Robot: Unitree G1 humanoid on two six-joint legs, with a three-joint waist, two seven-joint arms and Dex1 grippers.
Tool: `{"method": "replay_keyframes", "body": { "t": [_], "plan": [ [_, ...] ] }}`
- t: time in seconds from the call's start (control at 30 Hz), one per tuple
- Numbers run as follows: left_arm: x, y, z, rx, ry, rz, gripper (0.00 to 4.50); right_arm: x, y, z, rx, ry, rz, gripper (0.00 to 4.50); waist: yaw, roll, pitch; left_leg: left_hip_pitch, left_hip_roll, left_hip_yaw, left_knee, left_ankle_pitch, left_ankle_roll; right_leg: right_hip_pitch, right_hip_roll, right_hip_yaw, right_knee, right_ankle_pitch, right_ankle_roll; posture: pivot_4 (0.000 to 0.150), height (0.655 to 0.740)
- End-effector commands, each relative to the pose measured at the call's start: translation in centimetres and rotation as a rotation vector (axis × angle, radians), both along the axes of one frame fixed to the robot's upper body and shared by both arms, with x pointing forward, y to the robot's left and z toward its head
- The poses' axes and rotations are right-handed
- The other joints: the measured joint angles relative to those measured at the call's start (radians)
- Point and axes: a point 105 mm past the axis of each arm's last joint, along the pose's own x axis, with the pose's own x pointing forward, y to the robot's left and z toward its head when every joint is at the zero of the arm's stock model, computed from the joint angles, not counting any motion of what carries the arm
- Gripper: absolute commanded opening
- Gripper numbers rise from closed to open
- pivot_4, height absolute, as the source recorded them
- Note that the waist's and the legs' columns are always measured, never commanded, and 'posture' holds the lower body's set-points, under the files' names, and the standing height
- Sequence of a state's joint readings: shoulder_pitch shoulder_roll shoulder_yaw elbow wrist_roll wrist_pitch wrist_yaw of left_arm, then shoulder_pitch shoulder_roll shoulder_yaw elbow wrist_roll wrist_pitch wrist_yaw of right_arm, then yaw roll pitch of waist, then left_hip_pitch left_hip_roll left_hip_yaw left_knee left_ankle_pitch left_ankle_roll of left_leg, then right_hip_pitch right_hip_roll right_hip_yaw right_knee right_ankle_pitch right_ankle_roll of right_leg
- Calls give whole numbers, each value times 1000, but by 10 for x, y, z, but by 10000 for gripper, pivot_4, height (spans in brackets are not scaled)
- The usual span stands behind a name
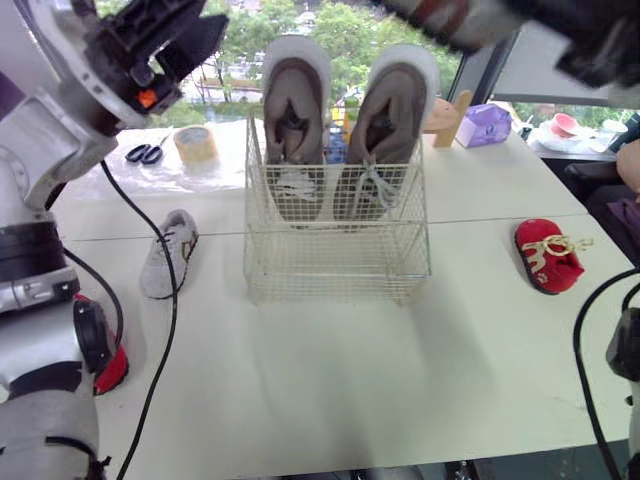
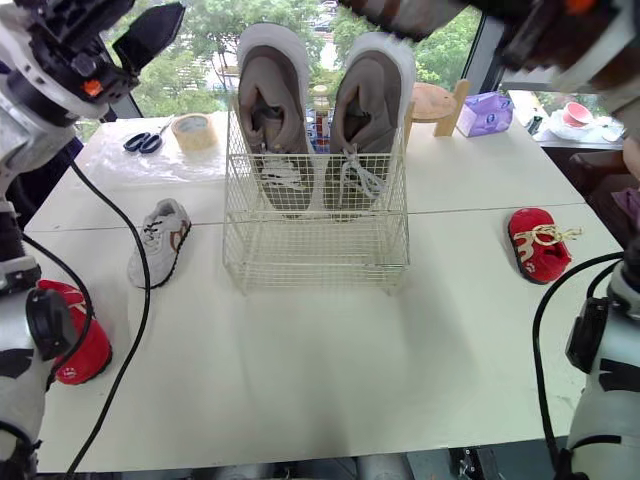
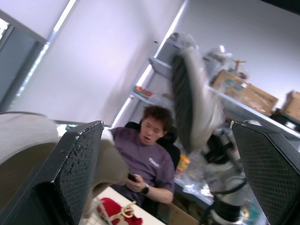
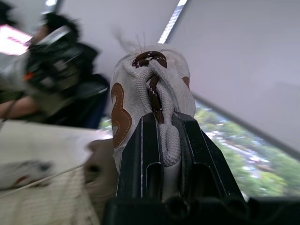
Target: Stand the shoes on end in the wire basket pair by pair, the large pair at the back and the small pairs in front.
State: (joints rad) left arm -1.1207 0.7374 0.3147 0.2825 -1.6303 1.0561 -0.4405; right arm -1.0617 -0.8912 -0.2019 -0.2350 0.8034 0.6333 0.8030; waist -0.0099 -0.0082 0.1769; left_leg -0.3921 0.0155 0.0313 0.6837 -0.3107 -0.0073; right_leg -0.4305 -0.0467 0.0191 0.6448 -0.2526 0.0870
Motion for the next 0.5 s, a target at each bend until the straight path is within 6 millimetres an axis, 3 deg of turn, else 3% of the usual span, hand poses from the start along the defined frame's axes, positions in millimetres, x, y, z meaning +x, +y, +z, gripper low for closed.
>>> {"method": "replay_keyframes", "body": {
  "t": [0.03,0.17,0.3,0.4,0.5],
  "plan": [
    [-15,-7,11,10,-38,-69,45000,-13,12,6,-52,-95,61,74,0,0,0,0,0,0,0,0,0,0,-1,0,0,0,0,1500,7400],
    [-10,-13,6,37,-11,-73,45000,-16,25,-3,-109,-92,121,74,-3,0,0,0,0,0,0,0,0,0,-1,0,0,0,0,1500,7400],
    [-22,-17,-1,125,-16,-158,45000,-13,31,-13,-159,-94,128,74,-5,0,0,0,0,0,0,1,-1,-1,-1,0,0,0,0,1500,7400],
    [-24,-18,-9,170,14,-205,36026,-12,34,-14,-168,-103,134,0,-5,0,0,0,0,0,0,1,-1,-1,0,0,1,0,0,1500,7400],
    [-21,-19,-12,178,28,-210,19571,-12,35,-15,-176,-104,141,0,-4,0,0,0,0,0,0,1,-2,-1,0,0,1,0,0,1500,7400]
  ]
}}
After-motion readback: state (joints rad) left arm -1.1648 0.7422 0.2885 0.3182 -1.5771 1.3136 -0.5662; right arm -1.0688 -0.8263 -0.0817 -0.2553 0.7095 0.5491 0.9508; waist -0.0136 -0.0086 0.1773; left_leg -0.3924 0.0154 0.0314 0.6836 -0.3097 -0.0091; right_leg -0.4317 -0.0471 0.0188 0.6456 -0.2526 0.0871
